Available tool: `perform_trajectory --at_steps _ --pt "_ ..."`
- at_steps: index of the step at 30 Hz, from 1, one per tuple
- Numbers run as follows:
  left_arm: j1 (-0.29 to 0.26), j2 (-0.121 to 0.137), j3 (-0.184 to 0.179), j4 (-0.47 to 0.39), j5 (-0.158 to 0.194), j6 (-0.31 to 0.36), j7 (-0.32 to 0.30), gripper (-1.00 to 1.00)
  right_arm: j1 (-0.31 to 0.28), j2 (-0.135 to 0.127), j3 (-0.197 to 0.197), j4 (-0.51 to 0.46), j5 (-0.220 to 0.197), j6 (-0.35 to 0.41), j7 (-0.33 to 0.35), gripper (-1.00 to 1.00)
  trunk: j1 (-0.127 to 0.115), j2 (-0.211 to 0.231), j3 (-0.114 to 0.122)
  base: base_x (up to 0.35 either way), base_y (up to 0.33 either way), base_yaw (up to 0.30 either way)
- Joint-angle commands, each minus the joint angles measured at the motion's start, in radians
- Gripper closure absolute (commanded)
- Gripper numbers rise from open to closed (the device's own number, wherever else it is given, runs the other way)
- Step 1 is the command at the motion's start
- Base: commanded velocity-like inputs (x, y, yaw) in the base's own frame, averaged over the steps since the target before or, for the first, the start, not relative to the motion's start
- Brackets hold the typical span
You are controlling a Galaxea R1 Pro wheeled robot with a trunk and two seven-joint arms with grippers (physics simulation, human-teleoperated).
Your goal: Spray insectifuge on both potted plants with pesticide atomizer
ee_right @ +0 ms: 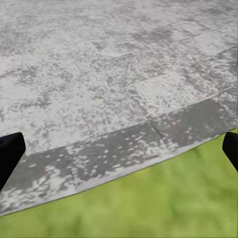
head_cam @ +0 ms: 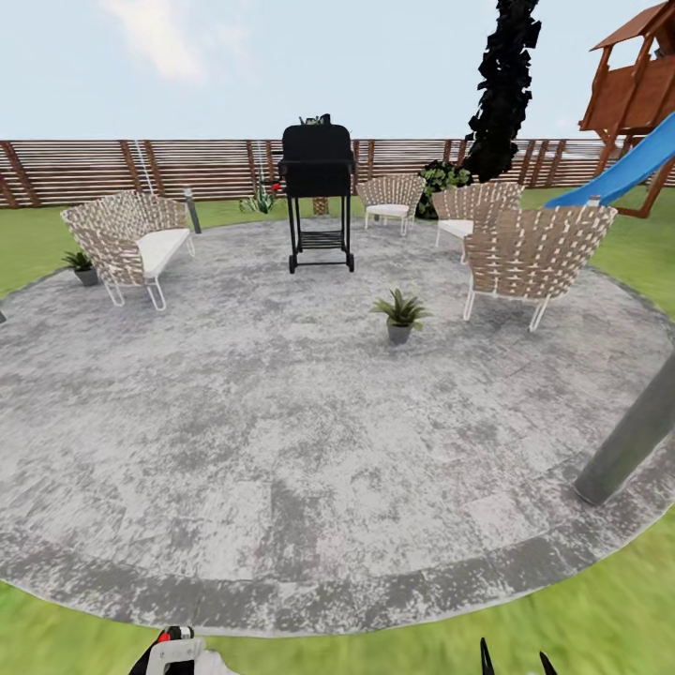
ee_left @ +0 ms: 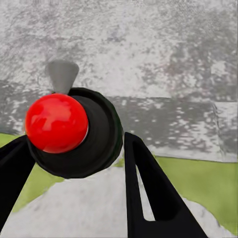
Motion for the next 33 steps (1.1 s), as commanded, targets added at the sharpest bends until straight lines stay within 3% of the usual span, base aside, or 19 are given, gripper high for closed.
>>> perform_trajectory --at_steps 1,33 --pt "-0.001 0.000 0.001 0.001 0.002 -0.003 0.000 1.00 -0.001 0.000 -0.003 0.001 0.002 -0.003 0.001 -1.00 0.000 0.000 -0.001 0.339 0.000 0.000" --pt "-0.001 0.001 0.001 0.001 0.002 -0.003 0.000 1.00 -0.001 0.000 -0.003 0.001 0.002 -0.003 0.000 -1.00 0.000 0.000 -0.001 0.339 0.000 0.000"
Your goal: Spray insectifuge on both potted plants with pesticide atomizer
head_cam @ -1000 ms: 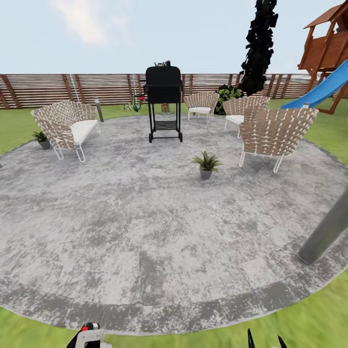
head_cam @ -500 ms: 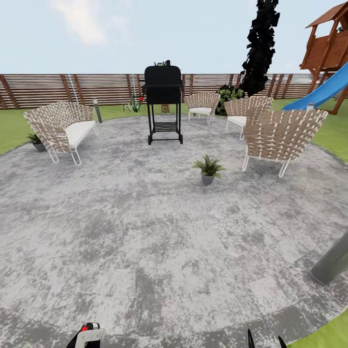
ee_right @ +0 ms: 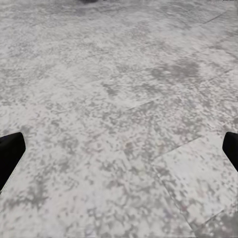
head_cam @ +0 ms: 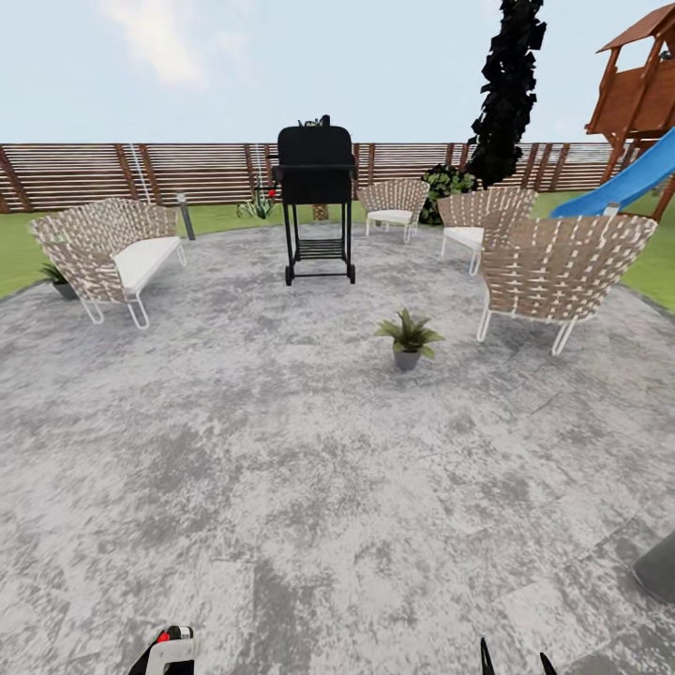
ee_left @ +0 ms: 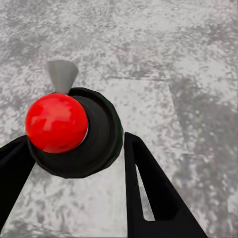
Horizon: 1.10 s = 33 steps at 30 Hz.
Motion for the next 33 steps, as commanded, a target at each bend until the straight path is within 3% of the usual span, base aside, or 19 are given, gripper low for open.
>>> perform_trajectory --at_steps 1,33 --pt "-0.001 0.000 0.001 0.001 0.002 -0.003 0.000 1.00 -0.001 0.000 -0.003 0.001 0.002 -0.003 0.001 -1.00 0.000 0.000 -0.001 0.339 0.000 0.000" --pt "-0.001 0.000 0.000 0.001 0.002 -0.003 0.000 1.00 -0.001 0.000 -0.003 0.001 0.002 -0.003 0.000 -1.00 0.000 0.000 -0.001 0.339 0.000 -0.044"
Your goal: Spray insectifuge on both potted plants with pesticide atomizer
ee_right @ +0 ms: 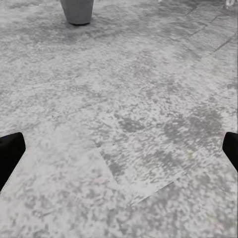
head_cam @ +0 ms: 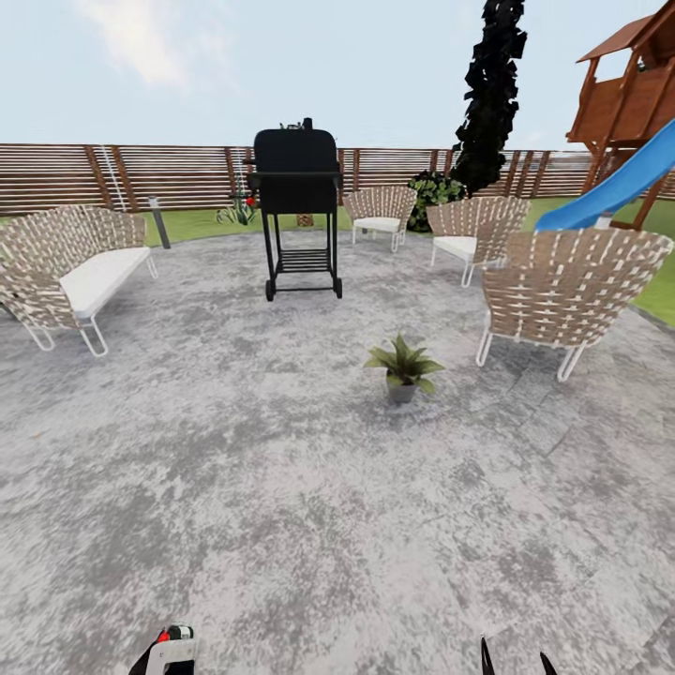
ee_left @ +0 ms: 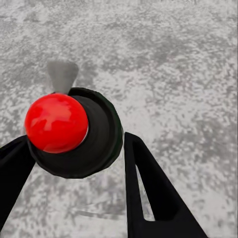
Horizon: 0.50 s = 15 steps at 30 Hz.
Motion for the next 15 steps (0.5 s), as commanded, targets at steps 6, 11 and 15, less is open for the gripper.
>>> perform_trajectory --at_steps 6,11,15 --pt "-0.001 0.000 0.001 0.001 0.002 -0.003 0.000 1.00 -0.001 0.000 -0.003 0.001 0.002 -0.003 0.001 -1.00 0.000 0.000 -0.001 0.339 0.000 0.000" --pt "-0.001 0.000 0.001 0.001 0.002 -0.003 0.000 1.00 -0.001 0.000 -0.003 0.001 0.002 -0.003 0.001 -1.00 0.000 0.000 -0.001 0.339 0.000 -0.013" --pt "-0.001 0.000 0.001 0.001 0.002 -0.003 0.000 1.00 -0.001 0.000 -0.003 0.001 0.002 -0.003 0.001 -1.00 0.000 0.000 -0.001 0.339 0.000 -0.064"
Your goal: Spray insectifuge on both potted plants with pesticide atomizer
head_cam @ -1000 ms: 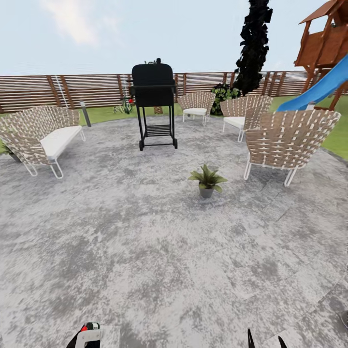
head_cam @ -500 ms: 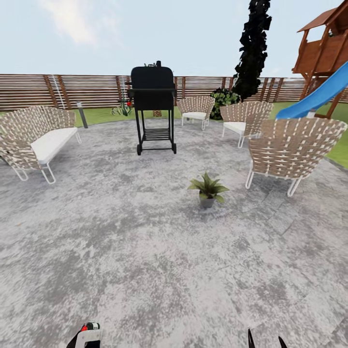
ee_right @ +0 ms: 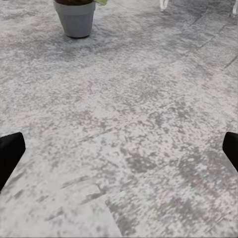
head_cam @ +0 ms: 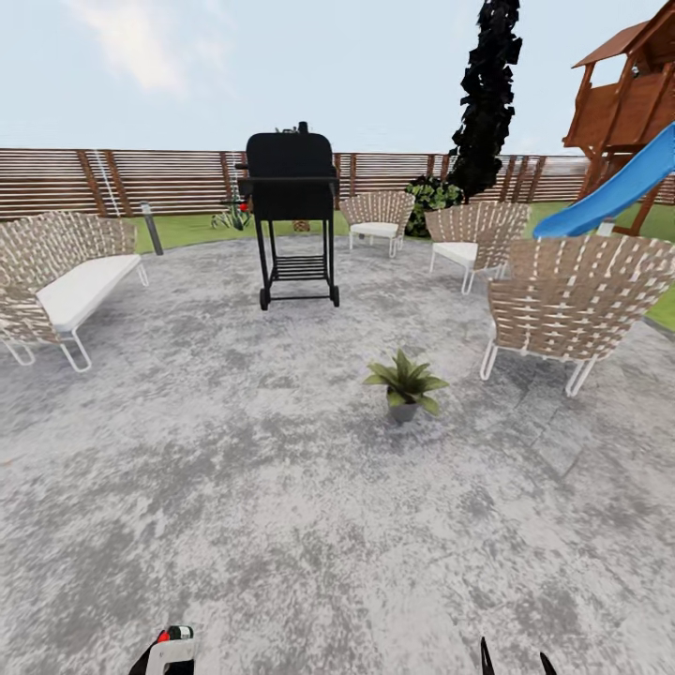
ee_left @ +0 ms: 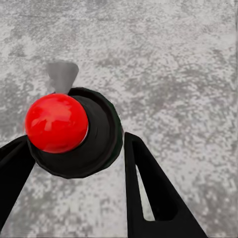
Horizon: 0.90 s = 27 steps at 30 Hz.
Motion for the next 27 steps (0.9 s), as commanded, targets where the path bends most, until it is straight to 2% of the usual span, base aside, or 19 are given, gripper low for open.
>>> perform_trajectory --at_steps 1,27 --pt "0.000 0.000 0.000 0.001 0.002 -0.003 0.000 1.00 -0.001 0.000 -0.003 0.001 0.002 -0.003 0.001 -1.00 0.000 0.000 -0.001 0.339 0.000 -0.010" --pt "0.000 0.000 -0.001 0.001 0.002 -0.004 0.000 1.00 -0.001 0.001 -0.004 0.001 0.002 -0.001 0.002 -1.00 0.000 0.000 -0.001 0.338 -0.006 -0.031"
